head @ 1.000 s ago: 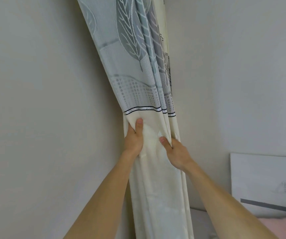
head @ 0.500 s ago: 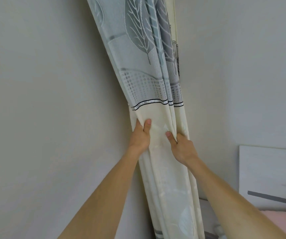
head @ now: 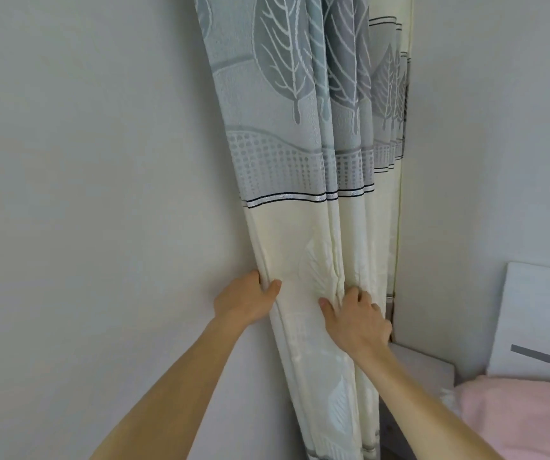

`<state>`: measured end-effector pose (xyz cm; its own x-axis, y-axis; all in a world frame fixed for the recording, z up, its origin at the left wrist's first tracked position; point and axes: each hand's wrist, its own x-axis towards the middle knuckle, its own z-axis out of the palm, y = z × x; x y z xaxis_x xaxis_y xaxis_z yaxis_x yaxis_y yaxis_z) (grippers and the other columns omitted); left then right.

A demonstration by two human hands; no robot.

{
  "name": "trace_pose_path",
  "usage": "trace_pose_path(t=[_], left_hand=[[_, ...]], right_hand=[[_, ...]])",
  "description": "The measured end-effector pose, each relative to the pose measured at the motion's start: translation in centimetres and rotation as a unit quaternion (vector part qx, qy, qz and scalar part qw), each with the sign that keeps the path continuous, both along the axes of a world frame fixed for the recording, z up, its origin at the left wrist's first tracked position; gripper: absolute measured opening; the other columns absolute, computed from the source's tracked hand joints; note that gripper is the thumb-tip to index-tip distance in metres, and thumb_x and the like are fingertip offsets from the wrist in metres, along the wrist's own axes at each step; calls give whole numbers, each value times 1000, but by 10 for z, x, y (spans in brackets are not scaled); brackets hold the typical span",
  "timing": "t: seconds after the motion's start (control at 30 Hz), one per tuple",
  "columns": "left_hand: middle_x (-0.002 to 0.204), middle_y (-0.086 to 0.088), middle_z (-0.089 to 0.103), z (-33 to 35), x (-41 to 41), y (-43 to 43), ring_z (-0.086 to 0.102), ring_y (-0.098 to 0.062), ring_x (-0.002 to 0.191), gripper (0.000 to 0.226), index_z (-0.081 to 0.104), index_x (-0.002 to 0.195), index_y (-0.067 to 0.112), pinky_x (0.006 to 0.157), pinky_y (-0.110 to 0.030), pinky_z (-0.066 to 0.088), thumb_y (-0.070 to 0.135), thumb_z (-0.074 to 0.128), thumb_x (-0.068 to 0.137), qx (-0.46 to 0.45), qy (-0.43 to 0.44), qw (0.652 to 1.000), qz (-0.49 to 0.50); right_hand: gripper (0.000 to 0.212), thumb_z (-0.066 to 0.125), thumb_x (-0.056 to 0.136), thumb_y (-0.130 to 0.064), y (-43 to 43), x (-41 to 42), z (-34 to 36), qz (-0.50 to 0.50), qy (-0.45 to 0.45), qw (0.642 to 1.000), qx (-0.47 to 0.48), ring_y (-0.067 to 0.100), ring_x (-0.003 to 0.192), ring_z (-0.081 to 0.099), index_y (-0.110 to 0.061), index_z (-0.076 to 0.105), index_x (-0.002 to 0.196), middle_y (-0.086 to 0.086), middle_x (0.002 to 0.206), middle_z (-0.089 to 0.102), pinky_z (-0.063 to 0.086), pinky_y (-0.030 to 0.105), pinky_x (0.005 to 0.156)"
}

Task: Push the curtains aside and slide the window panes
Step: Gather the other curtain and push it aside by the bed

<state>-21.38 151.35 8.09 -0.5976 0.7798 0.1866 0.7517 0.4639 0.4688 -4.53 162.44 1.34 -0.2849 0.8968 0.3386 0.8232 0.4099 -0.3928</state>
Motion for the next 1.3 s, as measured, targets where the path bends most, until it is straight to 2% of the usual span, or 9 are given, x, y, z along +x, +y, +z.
trace_pose_path(t=[0.13, 0.23, 0.33, 0.47, 0.57, 0.7, 0.87, 0.97, 1.3], left_hand=[[116, 4, 67, -23, -1, -61, 64, -21, 102, 48, 60, 114, 22, 86, -40, 54, 61, 41, 95, -27, 14, 999, 14], [116, 4, 67, -39, 0, -110, 64, -19, 100, 41, 60, 114, 22, 86, -40, 55, 55, 41, 97, -48, 4, 999, 23], [120, 4, 66, -52, 1, -161, 64, -21, 104, 39, 59, 120, 24, 87, -39, 54, 51, 42, 97, -64, 2, 997, 44], [122, 9, 66, -67, 5, -240, 64, -20, 106, 39, 57, 126, 33, 85, -34, 52, 52, 40, 96, -92, 17, 992, 85], [113, 10, 69, -78, 11, -304, 67, -19, 99, 35, 57, 122, 40, 84, -33, 54, 53, 39, 95, -117, 19, 985, 127], [115, 9, 69, -92, 22, -381, 65, -20, 103, 32, 60, 119, 40, 81, -31, 53, 50, 42, 94, -123, 28, 976, 180], [111, 9, 71, -100, 38, -497, 66, -23, 101, 30, 60, 113, 43, 80, -34, 49, 50, 43, 90, -148, 20, 940, 306], [112, 5, 70, -94, 51, -562, 66, -26, 102, 34, 61, 112, 43, 76, -34, 46, 49, 40, 86, -155, 10, 911, 382], [109, 14, 69, -67, 129, -761, 64, -16, 104, 28, 61, 110, 40, 83, -35, 52, 50, 43, 92, -141, -43, 760, 633]], right_hand=[[68, 31, 86, -76, -48, -5, -19, 45, 3, 991, -122, 24, 85, 67, -17, 57, 106, 3, 92, 71, 48, 32, 67], [54, 50, 84, -67, -85, -9, -28, 114, 94, 969, -199, 17, 66, 69, -15, 64, 80, -2, 63, 71, 55, 33, 70], [41, 68, 80, -52, -124, -17, -40, 192, 163, 941, -224, 14, 63, 68, -12, 64, 69, -2, 64, 72, 55, 31, 69], [19, 71, 85, -40, -191, -28, -60, 327, 148, 909, -212, 3, 92, 63, -30, 65, 100, -16, 97, 67, 50, 22, 82], [19, 62, 88, -43, -244, -39, -68, 404, 78, 895, -173, -5, 84, 61, -48, 57, 105, -22, 90, 65, 46, 12, 67], [23, 57, 89, -43, -311, -62, -66, 492, 9, 863, -116, -6, 77, 62, -46, 56, 112, -25, 90, 63, 44, 14, 65], [26, 60, 90, -36, -405, -104, -57, 620, -40, 781, -65, 6, 94, 63, -39, 61, 116, -16, 104, 67, 45, 20, 79], [29, 56, 90, -42, -458, -121, -46, 684, -63, 727, -11, 7, 103, 62, -41, 58, 119, -19, 111, 66, 47, 25, 82], [29, 52, 90, -47, -648, -151, -3, 849, -51, 524, 32, 6, 104, 59, -41, 57, 118, -20, 112, 63, 51, 33, 85]])
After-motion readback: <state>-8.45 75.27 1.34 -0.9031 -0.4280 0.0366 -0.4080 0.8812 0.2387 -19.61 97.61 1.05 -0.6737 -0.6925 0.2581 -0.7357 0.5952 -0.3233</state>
